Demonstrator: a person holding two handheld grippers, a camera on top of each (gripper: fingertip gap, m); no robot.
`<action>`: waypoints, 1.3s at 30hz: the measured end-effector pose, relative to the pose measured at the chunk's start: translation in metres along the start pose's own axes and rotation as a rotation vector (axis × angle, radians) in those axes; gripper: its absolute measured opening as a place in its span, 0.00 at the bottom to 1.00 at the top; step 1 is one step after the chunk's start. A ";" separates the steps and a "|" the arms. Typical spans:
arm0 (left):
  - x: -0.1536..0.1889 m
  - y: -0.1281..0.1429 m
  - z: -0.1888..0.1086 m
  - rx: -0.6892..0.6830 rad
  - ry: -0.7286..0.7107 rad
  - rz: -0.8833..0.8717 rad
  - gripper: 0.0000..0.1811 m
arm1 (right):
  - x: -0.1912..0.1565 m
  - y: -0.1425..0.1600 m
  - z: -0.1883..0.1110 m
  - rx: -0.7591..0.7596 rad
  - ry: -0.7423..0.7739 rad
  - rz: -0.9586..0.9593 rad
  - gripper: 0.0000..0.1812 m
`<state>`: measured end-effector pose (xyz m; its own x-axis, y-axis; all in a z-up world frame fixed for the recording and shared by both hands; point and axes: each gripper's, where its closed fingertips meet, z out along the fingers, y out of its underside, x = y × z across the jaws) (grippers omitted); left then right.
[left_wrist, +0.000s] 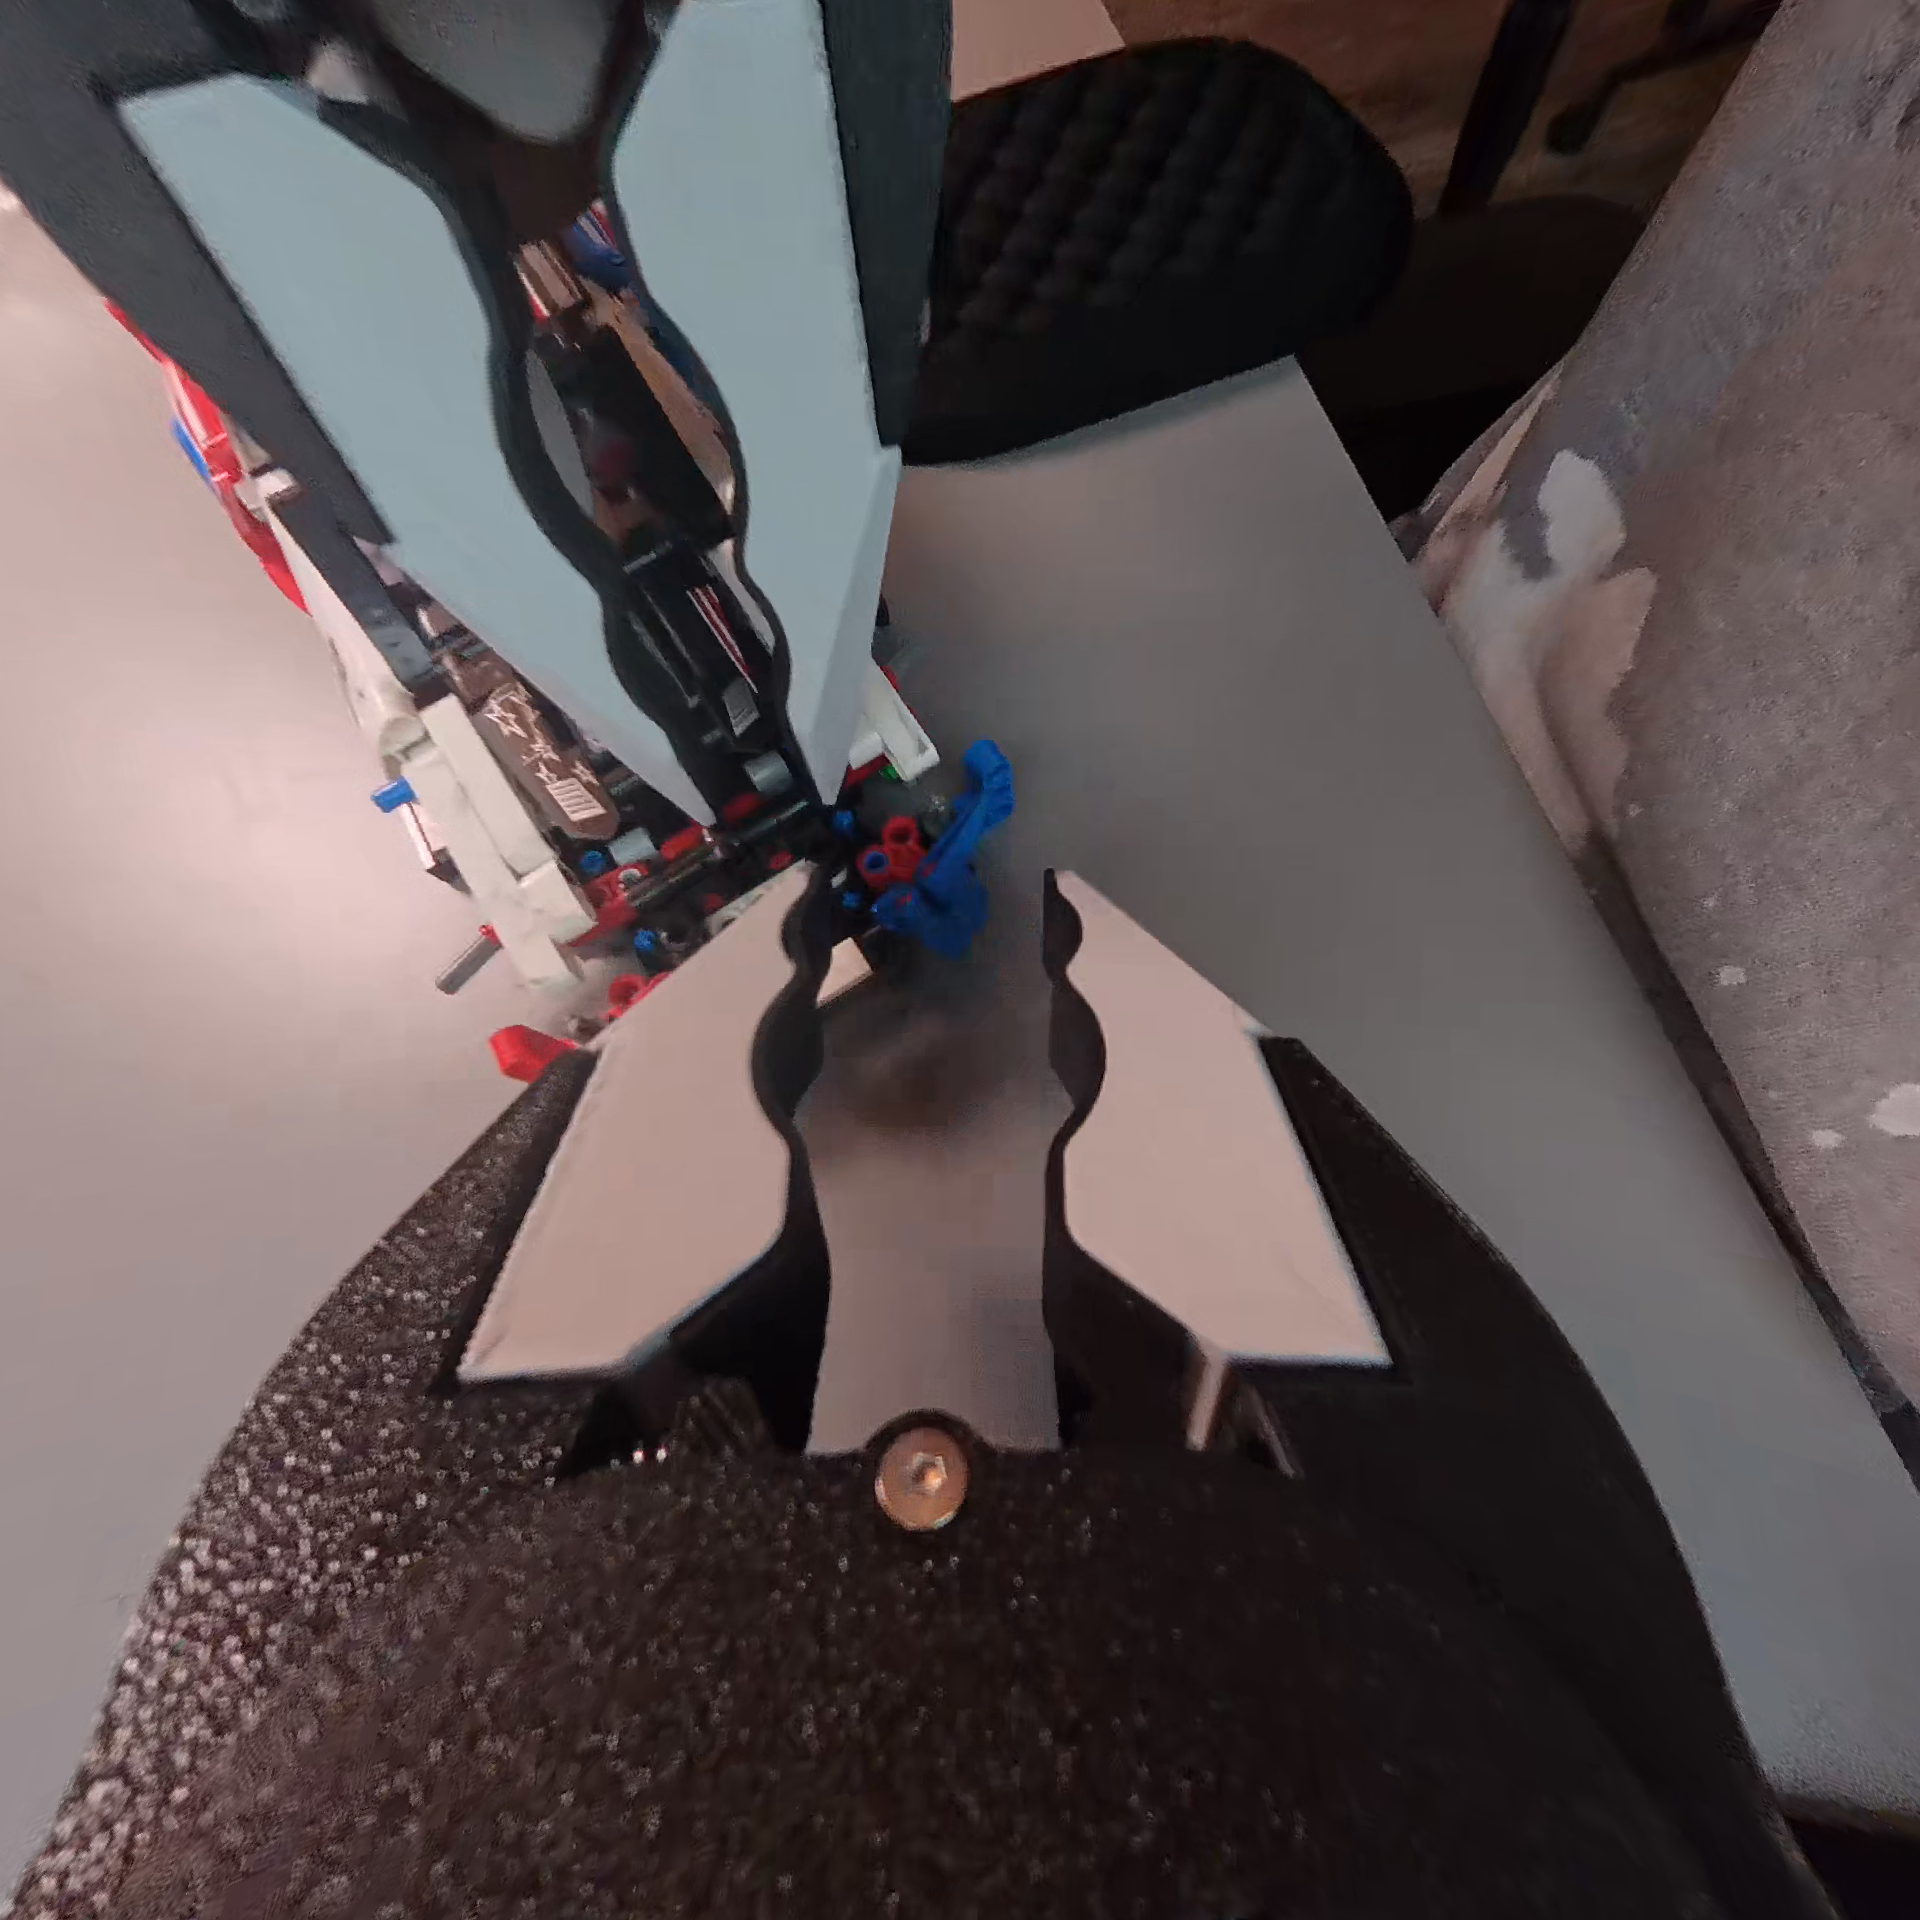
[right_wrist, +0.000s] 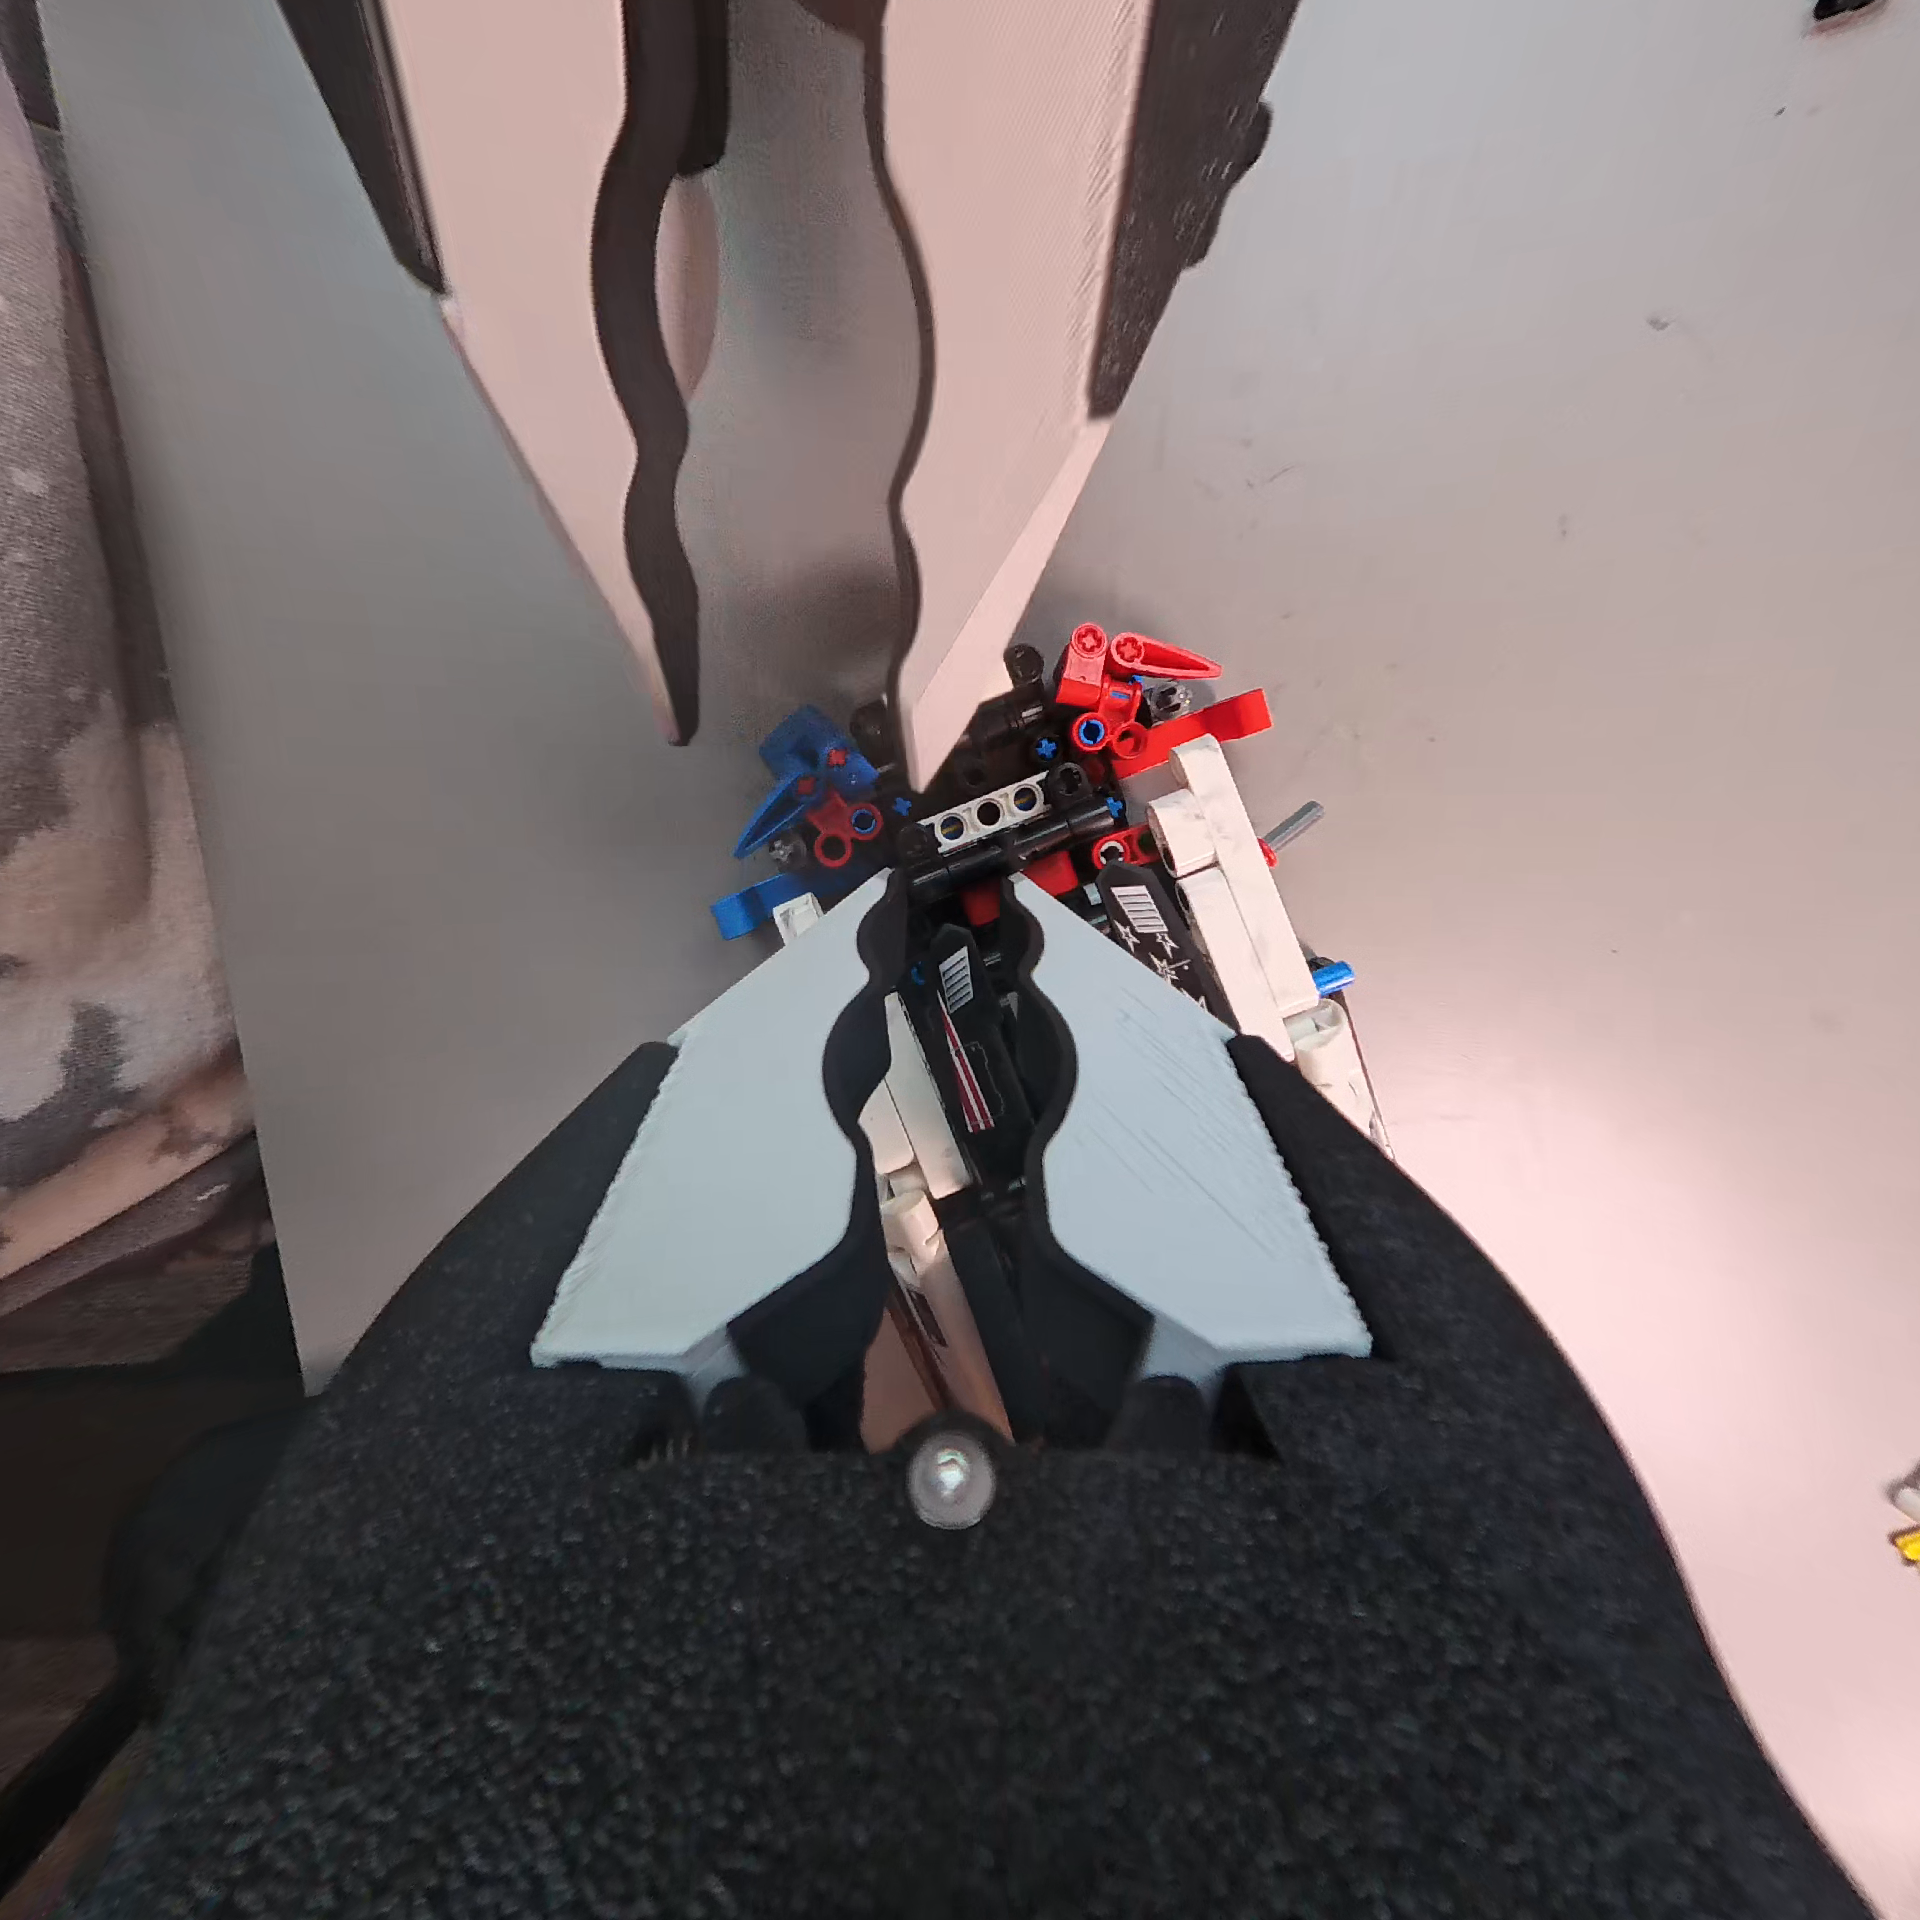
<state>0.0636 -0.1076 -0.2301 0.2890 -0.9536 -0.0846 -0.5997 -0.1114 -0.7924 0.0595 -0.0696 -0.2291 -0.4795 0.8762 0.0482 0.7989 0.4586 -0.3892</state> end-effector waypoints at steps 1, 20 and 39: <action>0.001 0.002 0.004 -0.020 -0.011 0.013 0.21 | 0.000 0.000 0.000 0.005 -0.005 0.004 0.09; -0.008 0.007 0.018 -0.087 -0.268 -0.267 0.12 | 0.000 0.000 -0.001 0.012 -0.050 0.008 0.07; -0.028 -0.034 -0.020 0.129 -0.361 -0.118 0.09 | -0.001 -0.001 0.000 0.018 -0.046 0.025 0.06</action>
<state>0.0606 -0.0827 -0.1885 0.6072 -0.7745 -0.1772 -0.4550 -0.1561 -0.8767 0.0590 -0.0706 -0.2291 -0.4762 0.8793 -0.0035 0.8040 0.4339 -0.4066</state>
